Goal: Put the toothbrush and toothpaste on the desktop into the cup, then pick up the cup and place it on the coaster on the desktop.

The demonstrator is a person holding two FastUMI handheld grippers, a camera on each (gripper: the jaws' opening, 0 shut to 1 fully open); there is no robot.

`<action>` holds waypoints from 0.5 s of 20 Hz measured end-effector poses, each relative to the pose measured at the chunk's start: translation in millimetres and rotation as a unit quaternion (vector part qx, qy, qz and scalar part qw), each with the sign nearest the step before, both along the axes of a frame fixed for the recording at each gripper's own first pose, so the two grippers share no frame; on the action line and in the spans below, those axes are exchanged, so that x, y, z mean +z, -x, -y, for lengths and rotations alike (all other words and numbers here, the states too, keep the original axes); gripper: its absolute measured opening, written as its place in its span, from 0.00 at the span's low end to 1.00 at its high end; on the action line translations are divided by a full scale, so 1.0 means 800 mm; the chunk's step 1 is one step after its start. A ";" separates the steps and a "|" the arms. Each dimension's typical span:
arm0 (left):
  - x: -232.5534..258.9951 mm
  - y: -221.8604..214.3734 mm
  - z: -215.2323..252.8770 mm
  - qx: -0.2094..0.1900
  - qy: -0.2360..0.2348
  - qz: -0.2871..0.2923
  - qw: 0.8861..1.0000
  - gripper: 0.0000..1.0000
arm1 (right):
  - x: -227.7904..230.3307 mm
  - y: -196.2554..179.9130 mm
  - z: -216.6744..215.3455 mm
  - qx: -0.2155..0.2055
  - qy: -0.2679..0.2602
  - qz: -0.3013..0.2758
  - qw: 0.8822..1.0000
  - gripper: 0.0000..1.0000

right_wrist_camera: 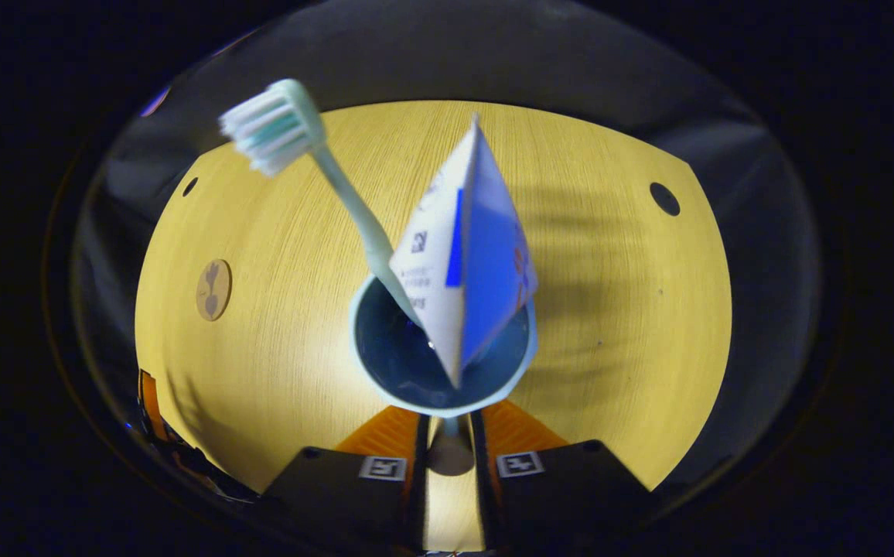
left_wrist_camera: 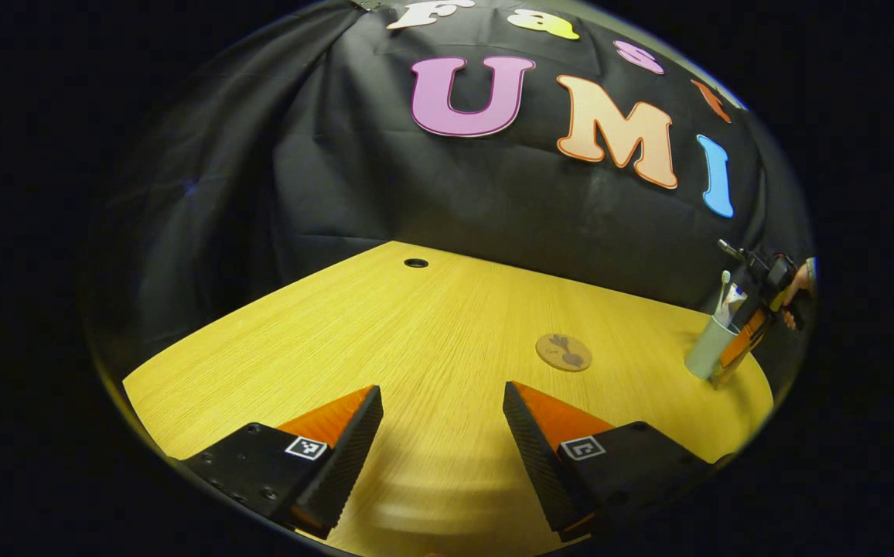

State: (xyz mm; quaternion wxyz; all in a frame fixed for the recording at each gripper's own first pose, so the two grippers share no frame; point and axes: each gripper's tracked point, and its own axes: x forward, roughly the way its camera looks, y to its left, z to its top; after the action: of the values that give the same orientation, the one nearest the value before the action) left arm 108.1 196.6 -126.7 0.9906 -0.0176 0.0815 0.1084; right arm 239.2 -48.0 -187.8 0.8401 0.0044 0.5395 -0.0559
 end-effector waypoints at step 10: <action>0.001 0.003 0.029 -0.027 0.012 -0.002 1.000 0.93 | 0.000 -0.001 -0.003 0.020 0.011 0.013 1.000 0.12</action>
State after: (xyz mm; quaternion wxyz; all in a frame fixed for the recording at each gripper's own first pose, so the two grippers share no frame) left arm 105.7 173.2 -125.6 0.9927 -0.0274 0.0857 0.0809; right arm 240.0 -45.8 -187.8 0.8482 -0.0150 0.5276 -0.0453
